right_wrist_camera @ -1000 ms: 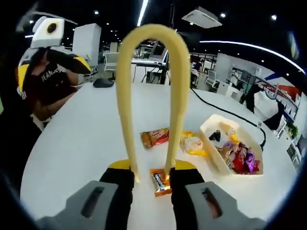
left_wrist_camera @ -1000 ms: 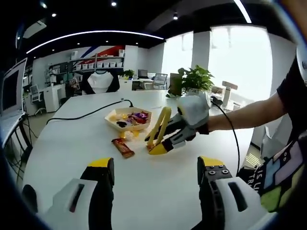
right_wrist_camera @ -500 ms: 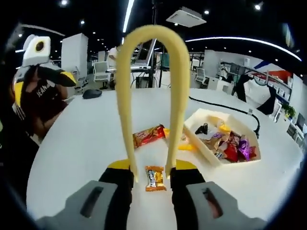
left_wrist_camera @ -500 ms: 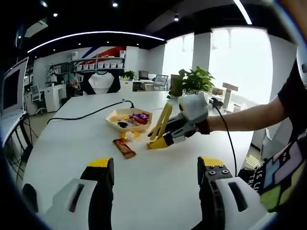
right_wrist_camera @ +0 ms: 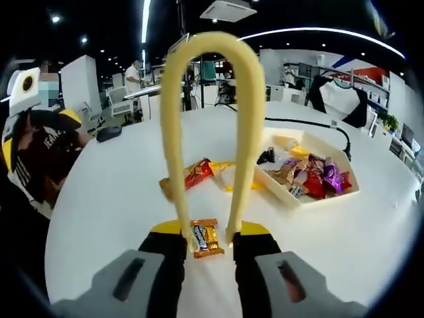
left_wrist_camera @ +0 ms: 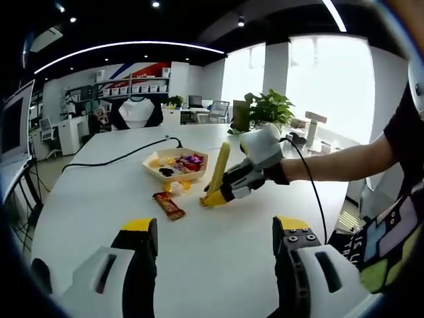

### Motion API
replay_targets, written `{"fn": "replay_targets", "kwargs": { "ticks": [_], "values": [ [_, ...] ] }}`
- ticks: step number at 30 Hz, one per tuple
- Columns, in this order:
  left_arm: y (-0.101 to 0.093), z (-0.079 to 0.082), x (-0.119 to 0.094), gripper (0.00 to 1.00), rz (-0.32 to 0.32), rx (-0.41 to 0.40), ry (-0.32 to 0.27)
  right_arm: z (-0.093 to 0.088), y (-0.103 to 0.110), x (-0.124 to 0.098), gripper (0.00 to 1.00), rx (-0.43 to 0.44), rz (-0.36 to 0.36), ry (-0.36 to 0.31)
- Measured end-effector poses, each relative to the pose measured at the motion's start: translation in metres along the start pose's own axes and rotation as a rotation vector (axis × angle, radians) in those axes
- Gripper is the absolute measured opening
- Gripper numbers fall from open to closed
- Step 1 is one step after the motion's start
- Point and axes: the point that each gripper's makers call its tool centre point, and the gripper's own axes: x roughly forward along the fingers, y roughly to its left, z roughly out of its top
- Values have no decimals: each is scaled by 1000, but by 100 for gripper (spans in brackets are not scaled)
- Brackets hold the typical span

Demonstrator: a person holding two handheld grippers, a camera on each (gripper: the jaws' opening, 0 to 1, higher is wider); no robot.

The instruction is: Place the target food into the container with the food tongs after gripping and lifting it, then release it inside without dropping or visibly crushing the food.

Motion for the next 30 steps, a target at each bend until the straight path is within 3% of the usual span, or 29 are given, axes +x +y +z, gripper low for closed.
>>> {"fn": "replay_targets", "kwargs": {
  "ticks": [5, 6, 7, 8, 11, 14, 16, 17, 25, 30],
  "values": [
    [-1, -1, 0, 75, 0, -3, -5, -3, 1, -2, 18, 18, -19, 8],
    [-1, -2, -1, 75, 2, -9, -3, -1, 2, -2, 18, 19, -2, -19],
    [-1, -3, -1, 75, 2, -10, -1, 1, 12, -2, 18, 120, 60, -55],
    [0, -4, -1, 75, 3, -11, 1, -2, 6, -4, 18, 212, 42, -58],
    [-1, -4, -1, 75, 1, -4, 4, -3, -2, -8, 17, 165, 15, -54],
    [0, -5, -2, 75, 2, -15, 3, 4, -1, -10, 17, 228, 32, -103],
    [2, -5, -2, 75, 6, -7, 6, 6, -6, -13, 17, 206, 9, -97],
    [2, -4, -1, 75, 8, 2, 7, 12, -7, -16, 18, 165, 3, -113],
    [-2, -4, 0, 75, 3, 15, 7, 42, -14, -29, 17, 124, -24, -166],
    [-5, -4, 0, 75, -2, 12, 6, 73, -35, -41, 18, 94, -70, -219]
  ]
}}
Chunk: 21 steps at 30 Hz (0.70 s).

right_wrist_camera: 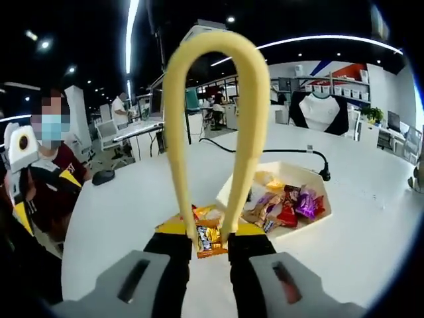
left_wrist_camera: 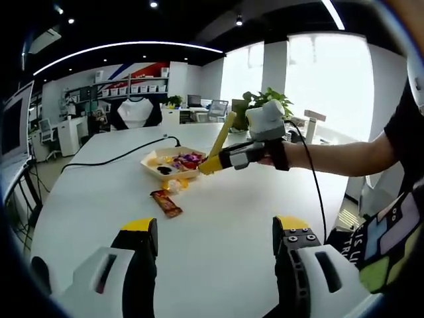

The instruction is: Place the target food into the container with the food tongs after gripping and lifting it, then release it inside without dropping or visibly crushing the food.

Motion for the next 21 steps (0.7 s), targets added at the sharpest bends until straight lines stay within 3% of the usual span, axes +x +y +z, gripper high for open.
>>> {"fn": "replay_targets", "kwargs": {
  "ticks": [4, 10, 15, 21],
  "values": [
    [0, 2, 1, 75, 0, -1, -6, 28, -19, 1, 17, -4, -30, -27],
    [-1, 5, 2, 75, -2, 1, -14, 62, -48, 8, 18, -80, -70, -31],
    [-1, 2, 0, 75, 2, -3, -10, 74, -73, 18, 18, -128, -117, -6],
    [0, 0, 0, 75, 6, -6, -5, 87, -91, 36, 18, -96, -149, -6]
  ]
}}
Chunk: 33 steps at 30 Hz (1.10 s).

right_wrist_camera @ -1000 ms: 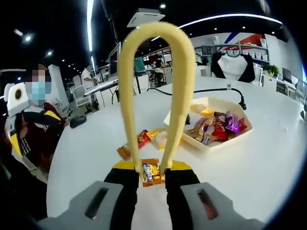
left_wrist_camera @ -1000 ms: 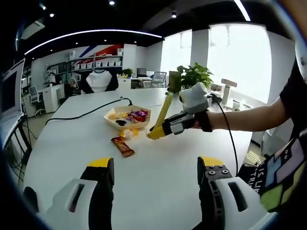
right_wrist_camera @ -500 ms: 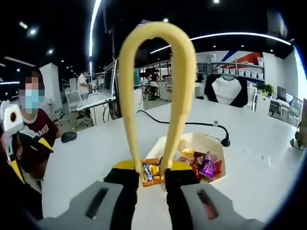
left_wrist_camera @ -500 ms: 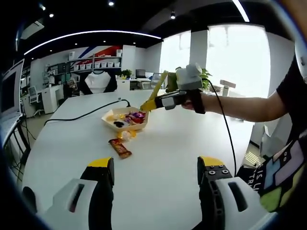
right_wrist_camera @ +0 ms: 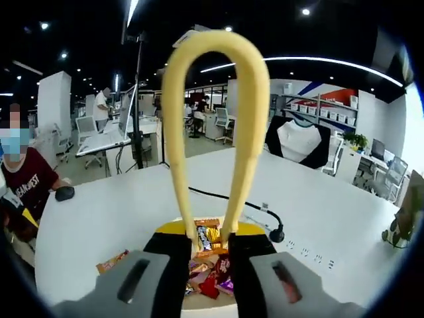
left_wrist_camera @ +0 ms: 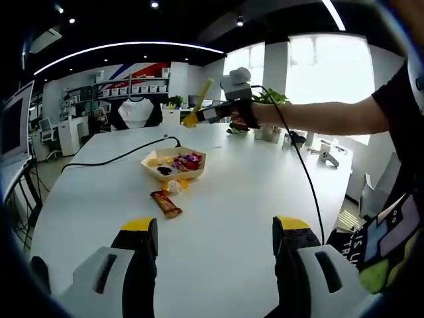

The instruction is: Place the target food into the container with the food tongs after gripping and lifting it, then release it inside without dropping or visibly crushing the food.

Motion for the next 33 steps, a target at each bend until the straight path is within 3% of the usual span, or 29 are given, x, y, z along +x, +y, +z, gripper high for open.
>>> {"fn": "replay_targets", "kwargs": {
  "ticks": [7, 12, 14, 19, 27, 33],
  "values": [
    [-1, 0, -1, 75, 2, -5, 0, -6, 0, 22, 18, 26, -9, 38],
    [1, 0, -3, 75, 11, -18, -9, -14, 4, 28, 21, -22, 1, 57],
    [1, 0, -3, 75, 8, -24, -12, -17, 4, 29, 21, -3, -6, 56],
    [1, -2, -3, 75, 7, -29, -7, -24, 29, 27, 23, -25, 71, 47],
    [4, -1, -4, 75, 9, -25, -9, -37, 62, 20, 24, 9, 154, 37],
    [6, 0, -6, 75, 10, -22, -11, -47, 89, 13, 24, -28, 232, 20]
  ]
}}
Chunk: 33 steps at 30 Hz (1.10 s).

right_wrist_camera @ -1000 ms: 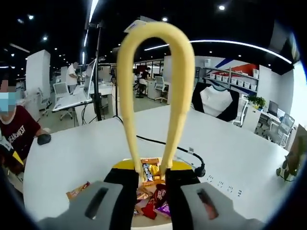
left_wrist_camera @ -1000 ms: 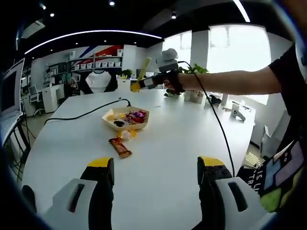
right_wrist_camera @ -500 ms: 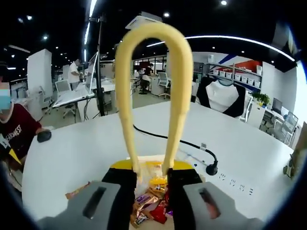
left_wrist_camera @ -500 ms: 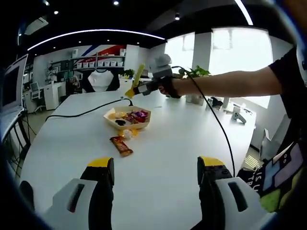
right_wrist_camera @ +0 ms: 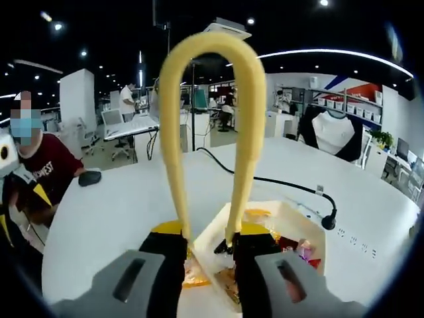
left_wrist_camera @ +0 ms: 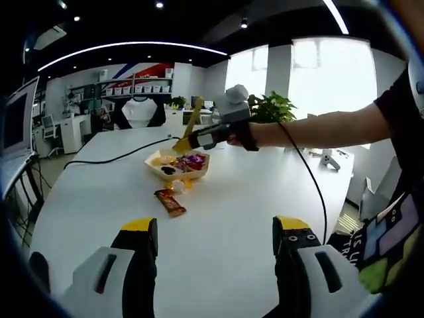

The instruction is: Place the target food into the container with the food tongs after gripping and lifting it, then release it inside without dropping or visibly crushing the food.

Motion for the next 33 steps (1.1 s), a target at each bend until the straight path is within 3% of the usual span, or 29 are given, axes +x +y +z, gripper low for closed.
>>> {"fn": "replay_targets", "kwargs": {
  "ticks": [5, 11, 16, 26, 33],
  "values": [
    [1, 1, 0, 75, -1, 3, -1, -12, 22, 0, 24, -104, 49, 13],
    [0, 1, 1, 75, -6, 5, -1, -43, 46, 1, 24, -180, 76, 72],
    [0, -1, 0, 75, -6, 2, 3, -58, 45, 3, 24, -246, 57, 110],
    [2, -3, -1, 75, 2, -3, 10, -76, 34, 7, 17, -286, -10, 167],
    [3, -4, 0, 75, 3, 0, 15, -89, 43, 2, 12, -281, 17, 203]
  ]
}}
